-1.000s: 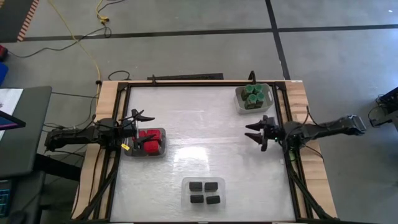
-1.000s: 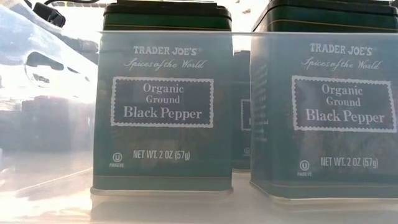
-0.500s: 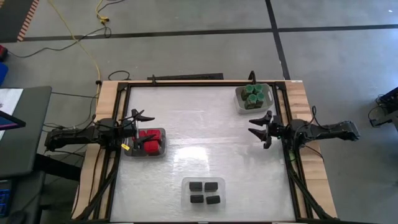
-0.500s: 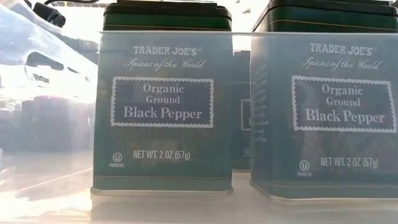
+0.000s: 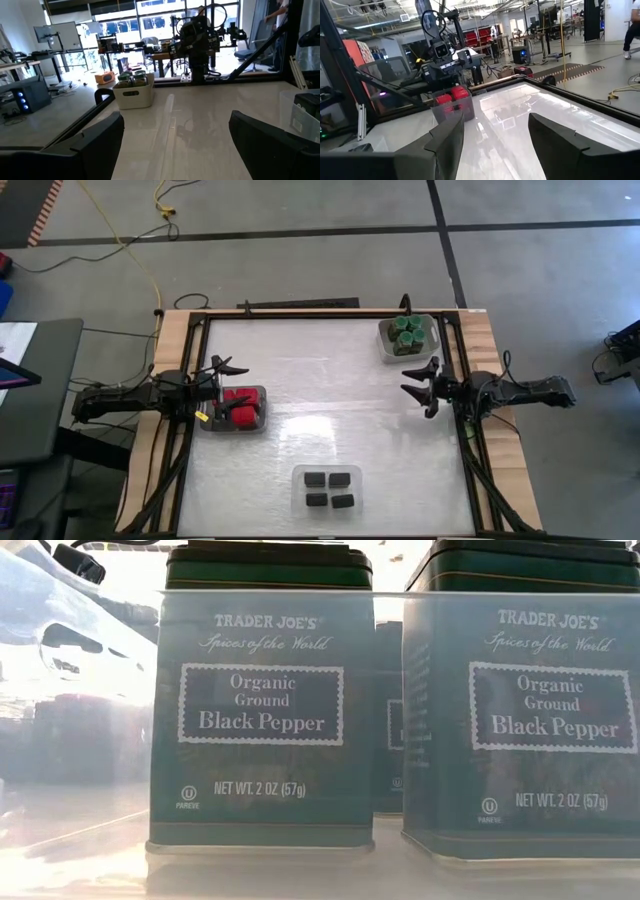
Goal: Sort spices by type
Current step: Return to Home Position
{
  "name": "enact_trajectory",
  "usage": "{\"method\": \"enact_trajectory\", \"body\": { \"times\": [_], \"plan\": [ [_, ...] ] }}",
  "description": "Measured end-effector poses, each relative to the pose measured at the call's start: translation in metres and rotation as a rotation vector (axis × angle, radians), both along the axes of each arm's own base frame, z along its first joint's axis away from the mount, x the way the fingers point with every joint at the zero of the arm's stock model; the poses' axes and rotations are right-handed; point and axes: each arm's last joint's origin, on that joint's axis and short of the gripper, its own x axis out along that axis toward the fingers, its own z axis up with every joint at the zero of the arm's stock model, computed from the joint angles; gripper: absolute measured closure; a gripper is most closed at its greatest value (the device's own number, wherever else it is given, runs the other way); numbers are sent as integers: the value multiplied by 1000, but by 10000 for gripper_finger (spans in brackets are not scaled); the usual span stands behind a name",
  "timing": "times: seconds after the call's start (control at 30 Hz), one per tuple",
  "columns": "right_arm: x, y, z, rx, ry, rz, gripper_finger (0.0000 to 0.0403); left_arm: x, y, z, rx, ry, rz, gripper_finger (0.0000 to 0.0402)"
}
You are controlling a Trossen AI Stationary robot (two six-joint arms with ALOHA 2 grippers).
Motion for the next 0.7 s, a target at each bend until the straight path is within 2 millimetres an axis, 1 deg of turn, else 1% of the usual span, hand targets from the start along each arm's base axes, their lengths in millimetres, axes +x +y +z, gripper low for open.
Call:
{"method": "enact_trajectory", "body": {
  "times": [0.17, 0.27, 0.37, 0.43, 0.57, 0.7],
  "plan": [
    [0, 0, 0, -13, 6, 0, 154, 0, 0, 0, 0, 0, 0, 55],
    [0, 1, -1, -81, 34, 33, 154, 0, 0, 0, 0, 0, 0, 55],
    [-1, 3, -1, -126, 119, 117, 154, 0, 0, 0, 0, 0, 0, 55],
    [-4, 4, -1, -133, 193, 141, 154, 0, 0, 0, 0, 0, 0, 55],
    [-11, 4, -6, -85, 368, 157, 154, 0, 0, 0, 0, 0, 0, 55],
    [-11, 4, -6, -66, 365, 163, 154, 0, 0, 0, 0, 0, 0, 55]
  ]
}}
